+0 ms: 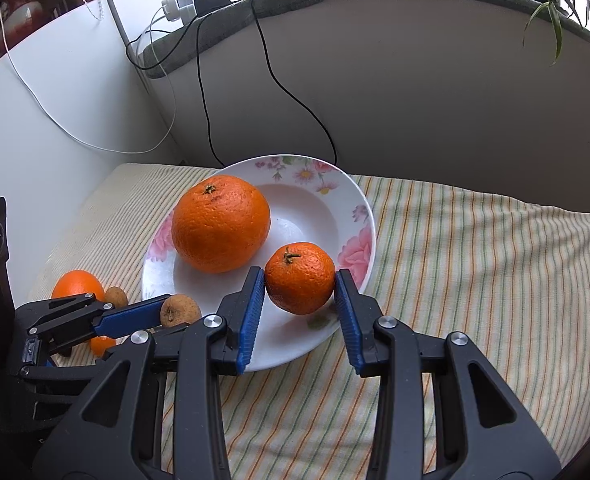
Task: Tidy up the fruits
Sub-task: 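Carry the tangerine with the right gripper while the left gripper carries the kiwi to the plate, then open the right gripper on the plate while the left gripper releases the kiwi there, then move the right tool toward another large orange on the cloth, then close the right gripper around the large orange and lift it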
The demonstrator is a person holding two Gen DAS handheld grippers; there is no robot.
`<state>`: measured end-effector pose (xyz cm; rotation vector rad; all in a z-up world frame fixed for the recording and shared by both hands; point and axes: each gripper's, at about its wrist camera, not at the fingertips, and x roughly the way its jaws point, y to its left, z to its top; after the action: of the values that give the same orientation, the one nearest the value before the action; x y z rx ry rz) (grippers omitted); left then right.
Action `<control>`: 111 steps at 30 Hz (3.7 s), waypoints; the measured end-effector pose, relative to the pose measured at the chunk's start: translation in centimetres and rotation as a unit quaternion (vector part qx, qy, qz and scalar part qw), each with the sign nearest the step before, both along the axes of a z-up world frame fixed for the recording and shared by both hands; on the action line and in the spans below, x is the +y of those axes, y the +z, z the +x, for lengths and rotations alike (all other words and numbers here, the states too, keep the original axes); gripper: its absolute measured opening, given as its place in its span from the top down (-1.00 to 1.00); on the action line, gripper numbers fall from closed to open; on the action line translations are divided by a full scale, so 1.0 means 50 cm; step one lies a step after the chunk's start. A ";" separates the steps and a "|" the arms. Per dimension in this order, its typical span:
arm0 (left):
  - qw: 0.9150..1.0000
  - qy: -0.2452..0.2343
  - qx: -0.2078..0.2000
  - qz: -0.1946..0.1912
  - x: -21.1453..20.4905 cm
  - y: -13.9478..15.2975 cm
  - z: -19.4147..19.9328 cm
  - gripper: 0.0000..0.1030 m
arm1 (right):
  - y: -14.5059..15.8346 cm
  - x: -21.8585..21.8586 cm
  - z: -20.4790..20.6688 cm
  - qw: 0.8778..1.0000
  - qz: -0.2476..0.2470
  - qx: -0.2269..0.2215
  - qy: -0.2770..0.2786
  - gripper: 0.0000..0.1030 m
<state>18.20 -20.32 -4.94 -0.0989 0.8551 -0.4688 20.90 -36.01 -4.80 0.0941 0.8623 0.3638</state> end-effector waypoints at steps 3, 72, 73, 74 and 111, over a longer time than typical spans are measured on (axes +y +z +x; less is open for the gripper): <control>1.000 0.000 -0.001 0.001 -0.001 0.001 0.000 0.51 | -0.001 0.003 -0.001 1.000 -0.003 0.000 0.000 0.27; 0.996 0.081 -0.031 -0.009 0.236 0.026 -0.169 -0.07 | 0.089 0.140 -0.169 0.996 0.029 -0.035 0.072 -0.40; 0.996 0.084 -0.030 -0.008 0.242 0.024 -0.171 -0.07 | 0.087 0.147 -0.169 0.996 0.030 -0.032 0.076 -0.42; 0.996 0.088 -0.029 -0.007 0.249 0.022 -0.173 -0.12 | 0.085 0.154 -0.170 0.996 0.032 -0.029 0.080 -0.45; 0.996 0.087 -0.012 -0.002 0.286 -0.030 -0.130 -0.29 | -0.023 0.360 -0.053 0.971 0.110 0.126 0.173 -0.55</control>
<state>11.70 -6.03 -6.46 -0.1695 0.8148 -0.3073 18.25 -18.01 -5.96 0.2002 1.0900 0.7883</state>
